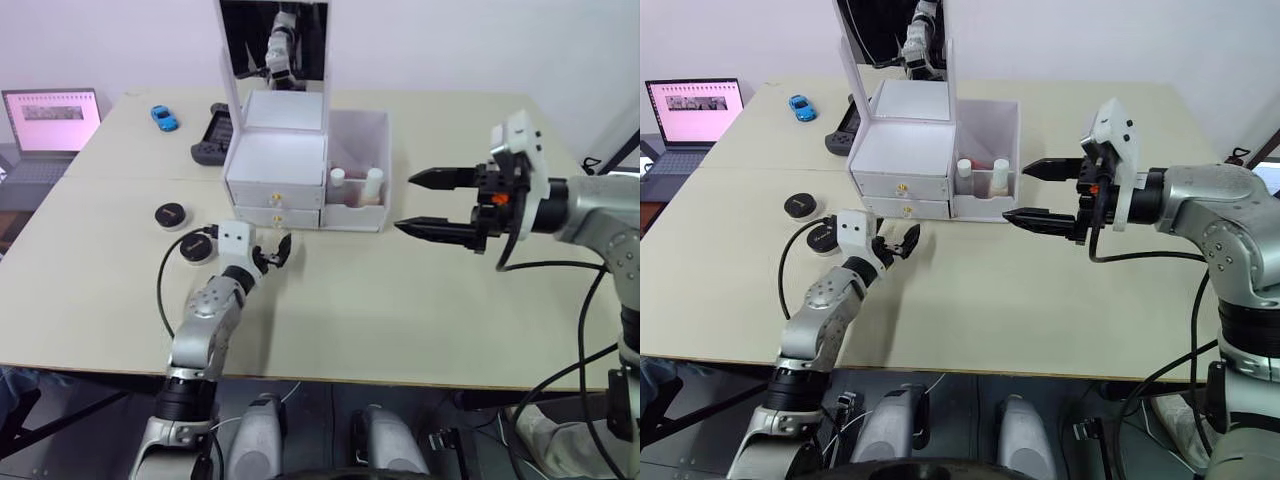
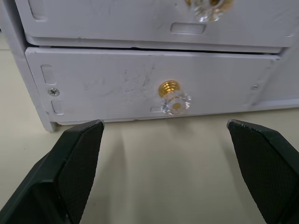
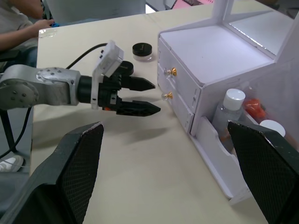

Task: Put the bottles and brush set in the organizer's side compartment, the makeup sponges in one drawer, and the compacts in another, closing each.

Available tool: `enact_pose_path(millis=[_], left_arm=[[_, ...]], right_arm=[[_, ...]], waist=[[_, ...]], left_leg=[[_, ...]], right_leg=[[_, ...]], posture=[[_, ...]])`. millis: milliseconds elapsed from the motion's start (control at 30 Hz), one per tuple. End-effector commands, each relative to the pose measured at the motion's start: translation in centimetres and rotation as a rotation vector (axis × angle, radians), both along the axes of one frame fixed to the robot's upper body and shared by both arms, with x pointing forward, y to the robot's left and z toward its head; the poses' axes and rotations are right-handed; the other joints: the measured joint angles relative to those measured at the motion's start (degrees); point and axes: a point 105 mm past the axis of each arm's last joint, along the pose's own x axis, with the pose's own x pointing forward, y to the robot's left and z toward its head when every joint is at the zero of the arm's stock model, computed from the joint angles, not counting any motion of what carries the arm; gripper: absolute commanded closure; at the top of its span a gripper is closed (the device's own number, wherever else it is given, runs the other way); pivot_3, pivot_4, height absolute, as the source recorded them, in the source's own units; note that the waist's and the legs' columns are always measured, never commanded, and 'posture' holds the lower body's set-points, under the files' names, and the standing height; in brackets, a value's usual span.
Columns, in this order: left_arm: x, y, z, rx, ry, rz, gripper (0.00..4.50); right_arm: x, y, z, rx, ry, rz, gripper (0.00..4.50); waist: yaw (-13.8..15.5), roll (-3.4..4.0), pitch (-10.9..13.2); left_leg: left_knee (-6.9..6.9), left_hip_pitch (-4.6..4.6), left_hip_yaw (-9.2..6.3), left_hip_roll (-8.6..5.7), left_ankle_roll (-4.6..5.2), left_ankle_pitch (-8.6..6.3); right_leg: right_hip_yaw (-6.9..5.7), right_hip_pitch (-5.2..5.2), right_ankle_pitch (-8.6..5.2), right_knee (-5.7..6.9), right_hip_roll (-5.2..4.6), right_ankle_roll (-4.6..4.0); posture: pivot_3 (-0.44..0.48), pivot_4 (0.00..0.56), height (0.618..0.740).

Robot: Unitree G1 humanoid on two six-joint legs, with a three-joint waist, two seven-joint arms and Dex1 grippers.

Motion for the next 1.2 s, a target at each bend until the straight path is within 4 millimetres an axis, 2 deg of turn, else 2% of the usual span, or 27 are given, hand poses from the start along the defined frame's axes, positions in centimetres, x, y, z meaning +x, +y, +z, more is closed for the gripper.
enact_pose_path(millis=[33, 267, 300, 367, 567, 600, 867, 1200], left_arm=[[0.6, -0.5, 1.1, 0.004, -0.072, 0.018, 0.06], [1.5, -1.2, 1.7, 0.002, -0.117, 0.014, 0.06], [1.7, -1.6, 1.7, -0.001, -0.123, 0.005, 0.29], [1.9, -2.2, 1.8, -0.005, -0.135, -0.011, 0.87], [2.0, -2.6, 2.0, -0.007, -0.148, -0.025, 3.98], [1.9, -2.8, 2.0, -0.002, -0.15, -0.031, 4.2], [0.6, -2.8, 2.1, 0.027, -0.165, -0.056, 4.19], [-4.0, -2.2, 2.2, 0.059, -0.141, -0.111, 4.19]], right_arm=[[-0.3, -0.4, 0.8, -0.025, -0.052, -0.018, 0.0], [-0.3, -0.3, 0.9, -0.037, -0.063, -0.026, 0.0], [-0.3, -0.4, 1.0, -0.041, -0.066, -0.028, 0.0], [-0.3, -0.5, 0.9, -0.052, -0.067, -0.035, 0.0], [-0.4, -0.9, 0.7, -0.062, -0.067, -0.039, 0.0], [-0.3, -1.0, 0.6, -0.064, -0.067, -0.041, 0.0], [-0.3, -0.9, 0.0, -0.075, -0.065, -0.032, 0.0], [-0.4, 0.5, -0.9, -0.061, -0.068, -0.015, 0.0]], waist=[[-0.01, 0.0, 0.0], [-0.01, 0.0, 0.0], [0.02, 0.0, 0.0], [0.2, 0.0, 0.0], [0.16, -0.01, 0.0], [0.16, -0.01, 0.0], [0.01, -0.01, 0.01], [-0.06, -0.01, 0.01]], left_leg=[[0.0, 0.0, 0.0, 0.0, 0.0, 0.0], [-0.01, -0.01, 0.0, 0.0, 0.0, 0.0], [-0.01, -0.01, 0.0, 0.0, 0.0, 0.0], [0.0, -0.01, 0.0, 0.0, 0.0, 0.0], [0.02, -0.05, -0.03, -0.01, 0.0, 0.0], [0.02, -0.05, -0.03, -0.01, 0.0, 0.0], [0.01, -0.05, -0.05, -0.01, 0.0, 0.0], [-0.02, -0.05, -0.06, 0.0, 0.0, 0.0]], right_leg=[[0.0, 0.0, 0.0, 0.0, 0.0, 0.0], [-0.01, -0.01, 0.0, 0.0, 0.0, 0.0], [-0.01, -0.01, 0.0, 0.0, 0.0, 0.0], [-0.03, 0.0, 0.0, 0.0, 0.0, 0.0], [-0.06, 0.01, 0.0, -0.02, -0.02, 0.0], [-0.06, 0.01, 0.0, -0.02, -0.02, 0.01], [-0.07, 0.0, 0.0, -0.03, -0.01, 0.01], [-0.06, -0.04, 0.0, -0.03, -0.01, -0.01]], posture=[[0.0, 0.15, 0.74], [0.0, 0.15, 0.74], [0.0, 0.15, 0.74], [0.0, 0.15, 0.74], [0.0, 0.15, 0.74], [0.0, 0.15, 0.74], [0.0, 0.15, 0.74], [0.0, 0.15, 0.74]])
